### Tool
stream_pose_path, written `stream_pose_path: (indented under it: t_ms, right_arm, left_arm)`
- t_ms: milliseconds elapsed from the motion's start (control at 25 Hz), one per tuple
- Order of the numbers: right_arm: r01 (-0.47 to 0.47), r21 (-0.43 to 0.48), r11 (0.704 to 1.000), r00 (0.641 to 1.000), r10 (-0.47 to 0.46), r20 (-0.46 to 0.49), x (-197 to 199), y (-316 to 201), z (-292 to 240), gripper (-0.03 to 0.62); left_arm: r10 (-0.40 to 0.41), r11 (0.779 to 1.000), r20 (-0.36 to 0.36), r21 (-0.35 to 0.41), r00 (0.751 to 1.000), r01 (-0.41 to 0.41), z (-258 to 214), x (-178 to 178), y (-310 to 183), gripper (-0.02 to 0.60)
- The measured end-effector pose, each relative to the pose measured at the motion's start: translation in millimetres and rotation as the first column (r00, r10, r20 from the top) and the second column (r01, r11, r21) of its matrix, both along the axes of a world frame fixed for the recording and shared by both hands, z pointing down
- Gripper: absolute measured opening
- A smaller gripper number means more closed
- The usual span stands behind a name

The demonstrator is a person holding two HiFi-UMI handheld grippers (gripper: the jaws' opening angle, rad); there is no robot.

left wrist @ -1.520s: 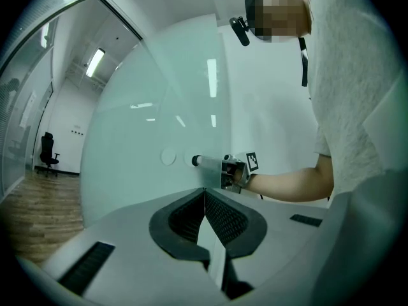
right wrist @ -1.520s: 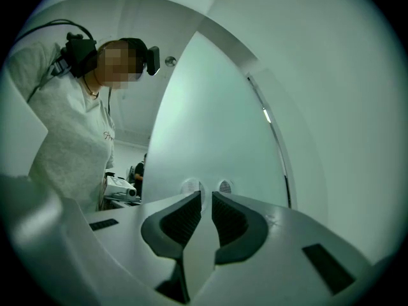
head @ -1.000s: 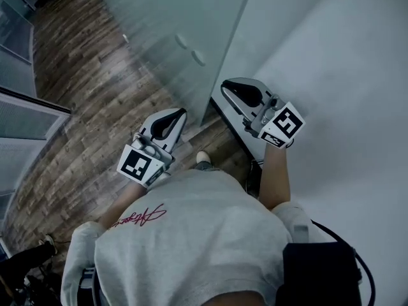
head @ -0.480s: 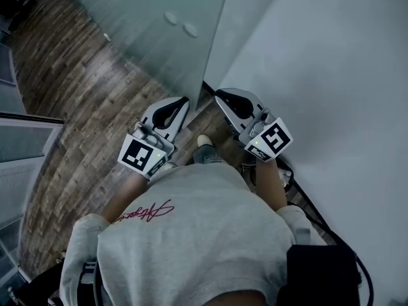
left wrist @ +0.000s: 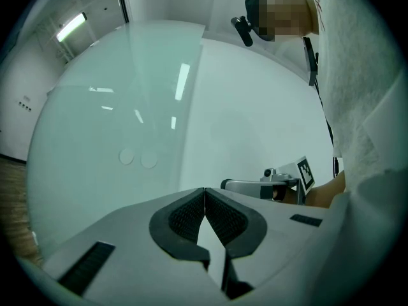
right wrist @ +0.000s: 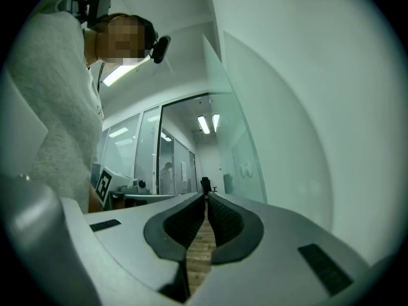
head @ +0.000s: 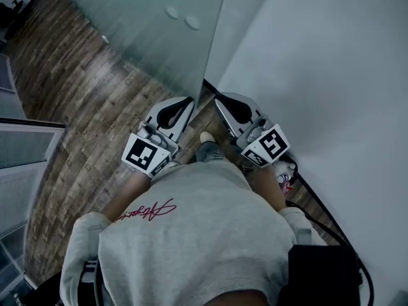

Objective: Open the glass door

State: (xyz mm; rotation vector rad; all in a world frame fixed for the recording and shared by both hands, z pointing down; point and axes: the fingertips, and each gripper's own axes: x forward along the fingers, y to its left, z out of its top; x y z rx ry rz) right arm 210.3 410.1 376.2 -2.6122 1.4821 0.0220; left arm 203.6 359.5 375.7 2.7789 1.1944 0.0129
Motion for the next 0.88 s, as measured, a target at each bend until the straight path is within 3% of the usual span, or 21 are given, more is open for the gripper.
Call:
stream_pose_path:
  t_ms: [160, 520, 880]
  right_arm:
    - [0.011, -0.146, 0.989, 0.998, -0.019, -0.056, -8.5, -15.5, 9.6, 0.024]
    - [0.052, -0.170, 0.984, 0.994, -0.067, -0.084, -15.2, -31.9, 6.5, 0.018]
    - [0.052, -0.128, 0.990, 0.994, -0.064, -0.091, -6.1, -30.3, -1.5, 0.017]
  left_arm:
    - [-0.009, 1.000, -0.006, 0.002, 1.000, 0.009, -1.2, -1.9, -5.1, 0.017]
    - [-0.035, 0.999, -0.016, -0.001, 0.999, 0.035, -7.5, -2.9, -12.4, 0.017]
    - [-0.041, 0.999, -0.007, -0.002, 0.999, 0.041, -2.5, 2.7, -11.4, 0.017]
